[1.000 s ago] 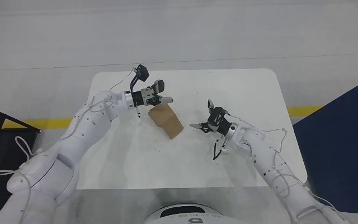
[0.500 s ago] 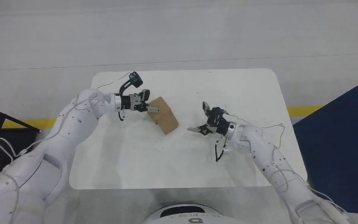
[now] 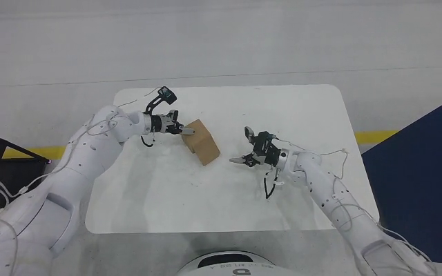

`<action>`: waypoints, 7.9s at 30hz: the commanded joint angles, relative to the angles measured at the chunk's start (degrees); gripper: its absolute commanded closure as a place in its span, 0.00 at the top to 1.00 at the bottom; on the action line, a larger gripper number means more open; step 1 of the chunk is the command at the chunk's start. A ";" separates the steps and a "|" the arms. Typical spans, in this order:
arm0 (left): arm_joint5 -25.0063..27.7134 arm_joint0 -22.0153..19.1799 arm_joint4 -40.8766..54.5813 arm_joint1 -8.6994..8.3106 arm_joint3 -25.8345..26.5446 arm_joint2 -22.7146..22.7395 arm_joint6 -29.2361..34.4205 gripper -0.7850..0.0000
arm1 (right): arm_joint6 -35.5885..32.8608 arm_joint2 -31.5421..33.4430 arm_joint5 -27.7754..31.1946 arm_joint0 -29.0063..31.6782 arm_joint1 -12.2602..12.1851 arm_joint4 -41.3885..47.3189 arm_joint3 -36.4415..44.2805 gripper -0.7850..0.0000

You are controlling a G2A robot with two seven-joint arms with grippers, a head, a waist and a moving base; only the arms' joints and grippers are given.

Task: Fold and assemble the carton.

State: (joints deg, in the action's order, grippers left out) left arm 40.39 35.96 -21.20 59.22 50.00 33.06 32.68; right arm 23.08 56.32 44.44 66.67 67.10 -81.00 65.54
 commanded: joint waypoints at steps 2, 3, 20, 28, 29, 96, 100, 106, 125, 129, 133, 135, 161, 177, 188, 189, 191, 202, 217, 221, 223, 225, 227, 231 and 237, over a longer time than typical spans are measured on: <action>-1.03 0.35 0.25 -0.17 0.42 0.88 0.31 1.00 | -0.74 -0.80 0.86 -0.88 0.30 0.68 -0.83 0.92; -1.12 0.51 0.27 -0.25 0.47 1.16 0.50 1.00 | -1.29 -1.21 1.26 -1.28 0.45 1.01 -1.19 0.90; 0.85 4.50 -1.65 -1.64 3.07 6.18 -3.25 1.00 | -13.91 -11.65 7.44 -13.72 6.90 15.33 -16.18 0.49; 0.54 6.00 -2.97 -2.10 4.71 8.08 -3.74 1.00 | -21.87 -14.87 13.12 -17.88 10.42 28.04 -24.52 0.15; 0.54 6.10 -3.11 -2.11 4.86 8.28 -3.84 1.00 | -23.01 -15.46 13.56 -18.02 10.90 30.44 -25.15 0.00; -6.39 22.28 -16.78 -7.81 26.19 26.30 -5.81 1.00 | -2.82 -7.37 -9.00 -11.46 2.54 4.45 -5.26 1.00; -5.66 21.27 -16.70 -7.32 25.02 25.70 -7.08 1.00 | -4.60 -9.38 -14.20 -12.54 3.55 1.31 -5.94 1.00; -5.66 21.27 -16.70 -7.32 25.02 25.70 -7.08 1.00 | -7.22 -13.75 -24.07 -14.98 5.70 -5.99 -8.27 1.00; -5.66 21.27 -16.70 -7.32 25.02 25.70 -7.08 1.00 | -10.99 -19.23 -47.67 -17.69 10.66 -19.86 -13.97 0.00; -5.66 21.27 -16.70 -7.32 25.02 25.70 -7.08 1.00 | -10.81 -17.58 -49.93 -16.05 9.82 -22.85 -9.95 0.00; -5.66 21.27 -16.70 -7.32 25.02 25.70 -7.08 1.00 | -13.28 -14.54 -50.85 -13.02 7.95 -27.92 -2.56 0.00; -5.66 21.27 -16.70 -7.32 25.02 25.70 -7.08 1.00 | -14.90 -11.82 -49.26 -10.72 6.56 -29.84 2.52 0.00; -5.66 21.27 -16.70 -7.32 25.02 25.70 -7.08 1.00 | -25.14 6.92 -0.46 -1.93 -2.08 -50.94 39.16 0.00; -5.66 21.27 -16.70 -7.32 25.02 25.70 -7.08 1.00 | -19.89 2.38 13.56 -1.83 -12.95 -68.13 48.98 0.00; -5.66 21.27 -16.70 -7.32 25.02 25.70 -7.08 1.00 | -21.37 -18.05 13.56 -20.06 -16.09 -57.35 40.15 0.00; -5.66 21.27 -16.70 -7.32 25.02 25.70 -7.08 1.00 | -22.35 -19.76 13.56 -21.80 -16.16 -55.40 39.71 0.00; -5.66 21.27 -16.70 -7.32 25.02 25.70 -7.08 1.00 | -24.65 -23.14 13.56 -25.21 -16.23 -51.13 39.13 0.00; -5.66 21.27 -16.70 -7.32 25.02 25.70 -7.08 1.00 | -40.72 -39.94 13.56 -41.35 -15.58 -26.56 38.56 0.00; -5.66 21.27 -16.70 -7.32 25.02 25.70 -7.08 1.00 | -53.08 -45.86 12.95 -49.88 -11.13 -8.59 38.03 1.00; -5.66 21.27 -16.70 -7.32 25.02 25.70 -7.08 1.00 | -50.74 -42.62 5.26 -48.23 -11.30 -9.31 38.92 1.00; -5.66 21.27 -16.70 -7.32 25.02 25.70 -7.08 1.00 | -47.69 -40.39 -0.60 -46.12 -12.19 -9.90 38.86 1.00; -5.66 21.27 -16.70 -7.32 25.02 25.70 -7.08 1.00 | -42.84 -37.66 -7.30 -42.89 -13.66 -9.97 38.44 1.00; -5.66 21.27 -16.70 -7.32 25.02 25.70 -7.08 1.00 | -36.63 -34.64 -13.69 -38.63 -15.54 -9.45 37.27 1.00; -5.66 21.27 -16.70 -7.32 25.02 25.70 -7.08 1.00 | -27.51 -28.75 -25.83 -28.38 -19.15 -6.47 34.16 1.00; -5.66 21.27 -16.70 -7.32 25.02 25.70 -7.08 1.00 | -27.51 -28.75 -25.83 -28.38 -19.15 -6.47 34.16 1.00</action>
State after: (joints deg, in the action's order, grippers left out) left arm 34.73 57.24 -37.90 51.90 75.02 58.76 25.60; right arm -4.44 27.58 18.61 38.28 47.95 -87.47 99.70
